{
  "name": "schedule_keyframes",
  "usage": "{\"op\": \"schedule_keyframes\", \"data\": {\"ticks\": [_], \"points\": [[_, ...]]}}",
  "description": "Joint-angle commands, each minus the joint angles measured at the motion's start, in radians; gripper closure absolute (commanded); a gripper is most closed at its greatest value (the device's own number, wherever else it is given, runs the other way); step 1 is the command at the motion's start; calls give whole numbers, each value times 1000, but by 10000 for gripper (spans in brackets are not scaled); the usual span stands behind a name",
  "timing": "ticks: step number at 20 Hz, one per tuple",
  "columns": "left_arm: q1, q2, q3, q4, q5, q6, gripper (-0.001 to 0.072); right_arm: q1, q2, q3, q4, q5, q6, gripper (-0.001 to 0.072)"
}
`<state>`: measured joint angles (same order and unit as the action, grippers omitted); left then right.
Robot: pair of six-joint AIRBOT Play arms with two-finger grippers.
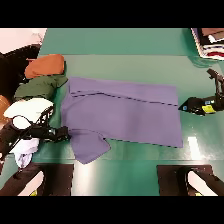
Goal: Fold the shirts.
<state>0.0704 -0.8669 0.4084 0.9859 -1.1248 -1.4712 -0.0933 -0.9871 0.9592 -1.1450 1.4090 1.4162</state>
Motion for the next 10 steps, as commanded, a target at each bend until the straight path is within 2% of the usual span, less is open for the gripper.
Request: {"op": "schedule_keyframes", "data": {"ticks": [1,3,5,10], "points": [[1,3,53,-6,-64,33,688,-92,19,-46,-129,111,7,327],[1,3,76,-8,-72,39,688,-198,51,-157,-203,141,8,322],[1,3,92,-10,-61,39,687,-307,60,-285,-204,134,8,321],[1,3,95,-10,-68,39,687,-354,-42,-455,-48,19,-13,321]]}}
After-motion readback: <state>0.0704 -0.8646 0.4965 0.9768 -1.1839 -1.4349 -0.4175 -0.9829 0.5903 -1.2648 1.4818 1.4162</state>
